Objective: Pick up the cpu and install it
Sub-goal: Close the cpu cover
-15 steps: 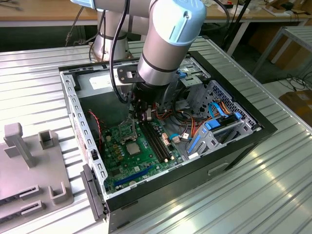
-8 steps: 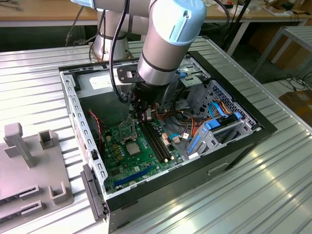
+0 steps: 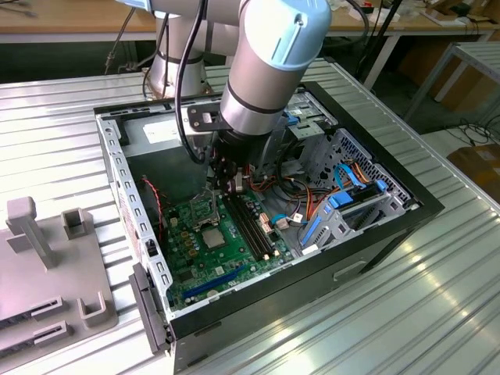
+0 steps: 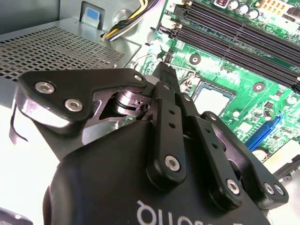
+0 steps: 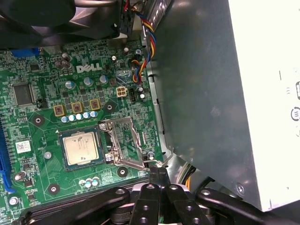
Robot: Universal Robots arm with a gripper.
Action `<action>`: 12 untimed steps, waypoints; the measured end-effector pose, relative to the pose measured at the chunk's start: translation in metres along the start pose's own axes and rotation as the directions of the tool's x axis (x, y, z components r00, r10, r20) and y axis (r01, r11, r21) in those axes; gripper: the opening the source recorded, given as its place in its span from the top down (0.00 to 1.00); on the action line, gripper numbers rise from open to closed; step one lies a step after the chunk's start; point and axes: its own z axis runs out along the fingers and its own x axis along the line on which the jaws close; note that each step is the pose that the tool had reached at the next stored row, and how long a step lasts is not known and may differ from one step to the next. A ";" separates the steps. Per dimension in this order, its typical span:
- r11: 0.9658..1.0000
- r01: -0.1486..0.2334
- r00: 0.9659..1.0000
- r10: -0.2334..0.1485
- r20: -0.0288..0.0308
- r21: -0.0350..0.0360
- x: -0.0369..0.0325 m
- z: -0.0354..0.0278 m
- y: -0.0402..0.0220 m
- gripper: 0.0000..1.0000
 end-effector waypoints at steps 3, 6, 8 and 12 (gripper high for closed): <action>1.000 0.002 1.000 -0.002 0.000 0.000 0.0002 -0.0002 0.0008 0.89; 1.000 0.003 1.000 -0.003 0.000 -0.001 0.0002 -0.0002 0.0013 0.89; 1.000 0.004 1.000 -0.004 0.000 -0.001 0.0003 -0.0002 0.0013 0.89; 1.000 0.005 1.000 -0.005 0.000 -0.001 0.0003 -0.0002 0.0014 0.89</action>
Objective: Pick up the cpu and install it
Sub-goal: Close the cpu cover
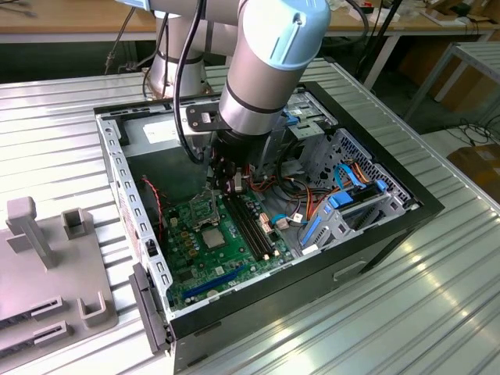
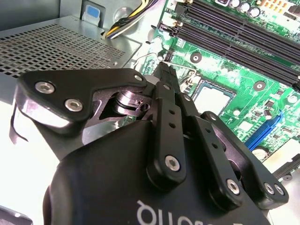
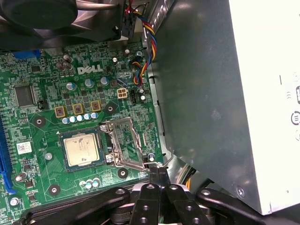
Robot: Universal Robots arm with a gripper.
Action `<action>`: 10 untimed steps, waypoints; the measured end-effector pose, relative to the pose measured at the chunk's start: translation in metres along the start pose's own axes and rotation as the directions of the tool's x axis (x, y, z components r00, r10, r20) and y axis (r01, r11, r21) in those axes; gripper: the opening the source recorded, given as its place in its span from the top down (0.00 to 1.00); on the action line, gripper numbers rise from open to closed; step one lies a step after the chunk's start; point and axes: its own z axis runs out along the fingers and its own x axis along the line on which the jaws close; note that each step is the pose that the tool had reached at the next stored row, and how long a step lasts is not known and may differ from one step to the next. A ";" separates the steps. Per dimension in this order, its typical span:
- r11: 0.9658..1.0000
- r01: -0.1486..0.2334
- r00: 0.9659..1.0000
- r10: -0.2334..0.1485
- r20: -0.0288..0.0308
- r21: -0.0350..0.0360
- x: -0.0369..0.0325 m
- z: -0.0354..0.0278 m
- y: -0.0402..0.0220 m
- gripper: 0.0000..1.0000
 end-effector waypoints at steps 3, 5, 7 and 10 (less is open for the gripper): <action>1.000 0.001 1.000 -0.001 0.000 0.000 0.0000 0.0000 0.0000 0.89; 1.000 0.001 1.000 -0.001 0.000 0.000 0.0000 0.0000 0.0000 0.89; 1.000 0.002 1.000 -0.002 0.000 0.000 0.0000 0.0000 0.0000 0.89; 1.000 0.004 1.000 -0.004 0.002 -0.001 -0.0002 0.0001 0.0000 0.89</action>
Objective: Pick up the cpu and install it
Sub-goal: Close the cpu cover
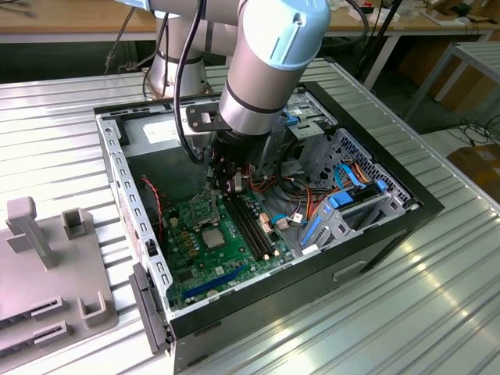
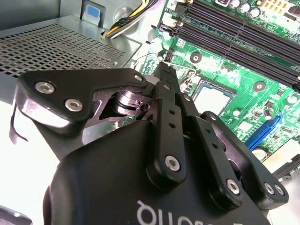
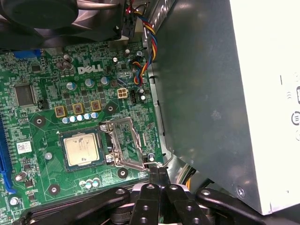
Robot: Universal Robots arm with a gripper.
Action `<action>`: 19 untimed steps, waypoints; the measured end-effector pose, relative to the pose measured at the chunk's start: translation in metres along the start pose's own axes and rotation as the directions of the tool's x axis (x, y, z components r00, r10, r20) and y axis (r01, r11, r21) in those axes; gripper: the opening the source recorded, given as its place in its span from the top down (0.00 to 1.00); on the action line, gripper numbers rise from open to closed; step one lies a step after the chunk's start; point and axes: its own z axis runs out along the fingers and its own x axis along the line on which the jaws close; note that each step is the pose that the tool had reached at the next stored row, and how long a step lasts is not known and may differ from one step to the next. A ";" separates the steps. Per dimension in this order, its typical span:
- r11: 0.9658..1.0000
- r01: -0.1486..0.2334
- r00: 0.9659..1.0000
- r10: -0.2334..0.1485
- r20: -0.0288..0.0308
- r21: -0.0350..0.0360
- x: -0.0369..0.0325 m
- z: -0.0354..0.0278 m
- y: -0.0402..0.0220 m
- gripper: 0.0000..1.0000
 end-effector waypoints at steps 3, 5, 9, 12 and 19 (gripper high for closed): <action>1.000 0.002 1.000 -0.002 0.009 -0.001 -0.0001 0.0000 0.0000 0.89; 1.000 0.003 1.000 -0.003 0.015 -0.002 -0.0001 0.0000 0.0002 0.89; 1.000 0.005 1.000 -0.005 0.018 -0.003 0.0000 0.0000 0.0009 0.89; 1.000 0.005 1.000 -0.005 0.017 -0.003 0.0001 -0.0001 0.0013 0.89; 1.000 0.005 1.000 -0.005 0.004 -0.001 0.0001 -0.0004 0.0014 0.89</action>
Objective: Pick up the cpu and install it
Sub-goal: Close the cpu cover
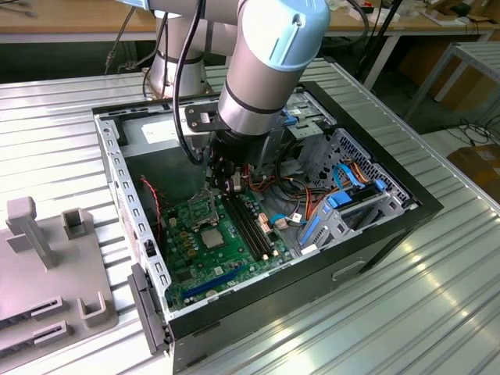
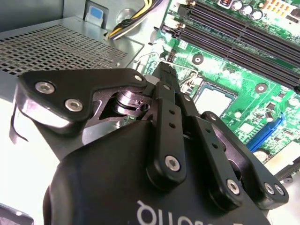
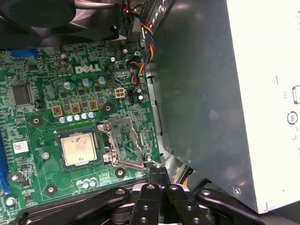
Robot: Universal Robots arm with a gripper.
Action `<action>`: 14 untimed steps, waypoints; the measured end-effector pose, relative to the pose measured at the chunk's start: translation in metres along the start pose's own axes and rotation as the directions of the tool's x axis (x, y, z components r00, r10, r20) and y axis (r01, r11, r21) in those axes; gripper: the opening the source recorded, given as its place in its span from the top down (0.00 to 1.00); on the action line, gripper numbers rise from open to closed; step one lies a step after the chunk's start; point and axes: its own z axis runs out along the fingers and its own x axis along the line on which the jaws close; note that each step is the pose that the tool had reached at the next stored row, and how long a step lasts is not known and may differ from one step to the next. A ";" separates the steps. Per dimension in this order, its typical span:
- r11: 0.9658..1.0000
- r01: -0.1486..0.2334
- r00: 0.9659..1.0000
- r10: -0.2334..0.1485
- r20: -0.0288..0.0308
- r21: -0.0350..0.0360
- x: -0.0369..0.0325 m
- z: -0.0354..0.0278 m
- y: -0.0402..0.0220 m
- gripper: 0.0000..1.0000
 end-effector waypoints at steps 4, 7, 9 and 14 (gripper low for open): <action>1.000 0.000 1.000 0.000 -0.030 0.005 0.0000 0.0000 -0.0001 0.89; 1.000 0.000 0.999 0.001 -0.046 0.008 0.0000 -0.0002 -0.0001 0.89; 1.000 0.000 0.998 0.001 -0.055 0.010 -0.0001 -0.0003 -0.0001 0.89; 1.000 0.000 0.997 0.002 -0.078 0.014 -0.0001 -0.0005 -0.0001 0.89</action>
